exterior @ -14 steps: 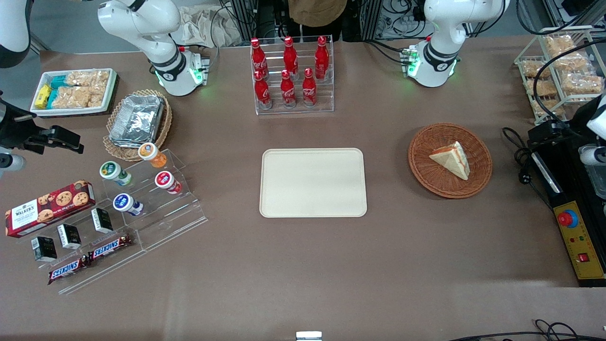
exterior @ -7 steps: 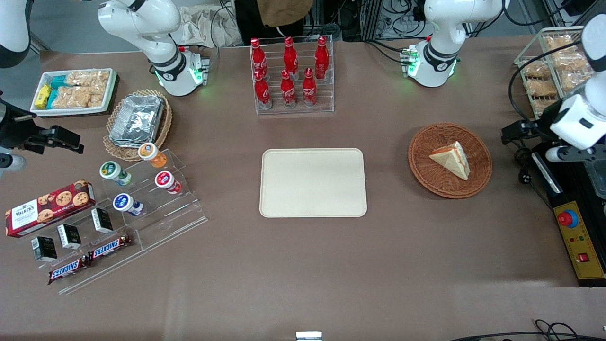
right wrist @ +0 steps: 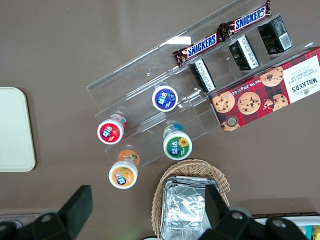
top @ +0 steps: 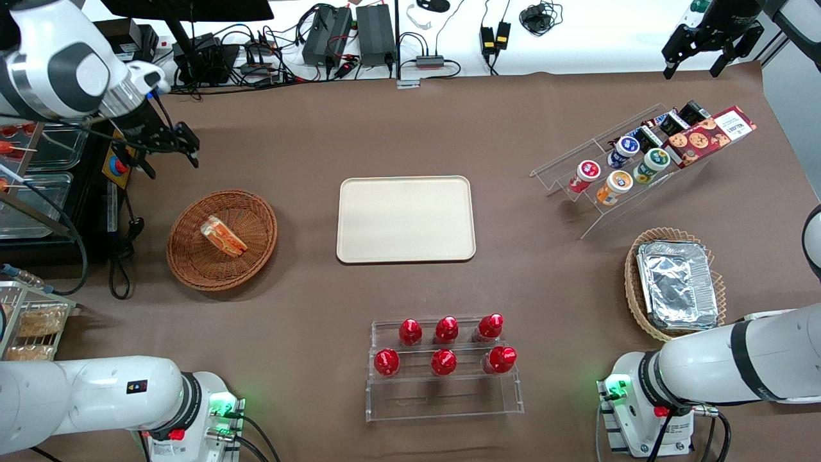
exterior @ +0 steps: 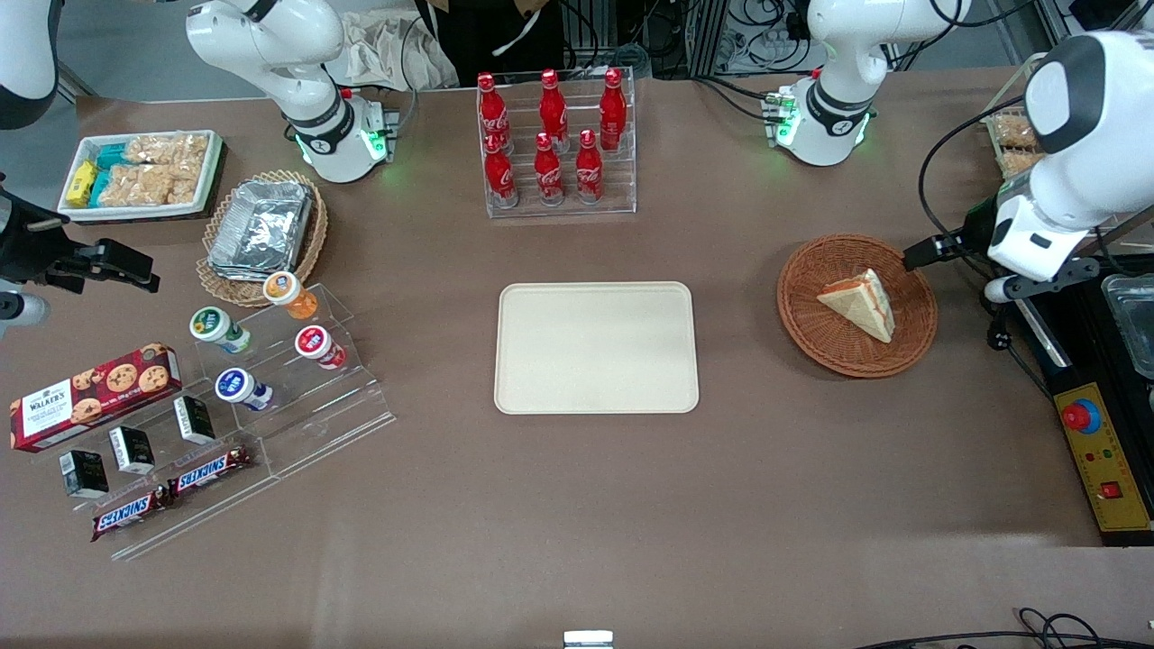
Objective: Place sandwich from basket to tray
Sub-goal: 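Lower the open left gripper over the wrapped sandwich in the basket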
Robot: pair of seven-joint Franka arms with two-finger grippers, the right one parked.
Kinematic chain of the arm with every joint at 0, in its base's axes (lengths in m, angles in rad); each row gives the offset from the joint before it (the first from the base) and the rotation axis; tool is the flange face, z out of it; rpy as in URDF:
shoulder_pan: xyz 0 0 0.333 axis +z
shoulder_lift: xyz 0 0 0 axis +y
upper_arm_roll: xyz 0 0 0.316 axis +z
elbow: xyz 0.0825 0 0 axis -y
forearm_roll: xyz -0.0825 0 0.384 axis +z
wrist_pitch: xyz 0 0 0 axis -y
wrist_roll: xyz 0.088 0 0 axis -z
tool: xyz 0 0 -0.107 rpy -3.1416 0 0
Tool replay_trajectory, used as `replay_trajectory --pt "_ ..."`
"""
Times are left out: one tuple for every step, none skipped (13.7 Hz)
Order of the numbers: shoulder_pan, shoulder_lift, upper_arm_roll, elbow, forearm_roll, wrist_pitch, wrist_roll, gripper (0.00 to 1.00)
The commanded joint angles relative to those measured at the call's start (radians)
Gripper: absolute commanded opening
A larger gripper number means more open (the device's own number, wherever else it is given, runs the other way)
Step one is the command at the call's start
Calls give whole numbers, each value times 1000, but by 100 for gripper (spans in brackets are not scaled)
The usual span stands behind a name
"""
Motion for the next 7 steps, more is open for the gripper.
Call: replay_trajectory --pt "25 7 3 -44 -61 26 -26 100" --pt "46 21 3 -59 -76 40 -27 100" --pt "62 26 3 -91 -96 75 -26 100" --pt "74 38 3 -121 -104 102 -27 100" --pt "86 49 3 -147 -111 132 -27 100" --pt "100 55 3 -179 -152 171 -27 100" --pt "115 69 3 -208 -201 211 -26 100"
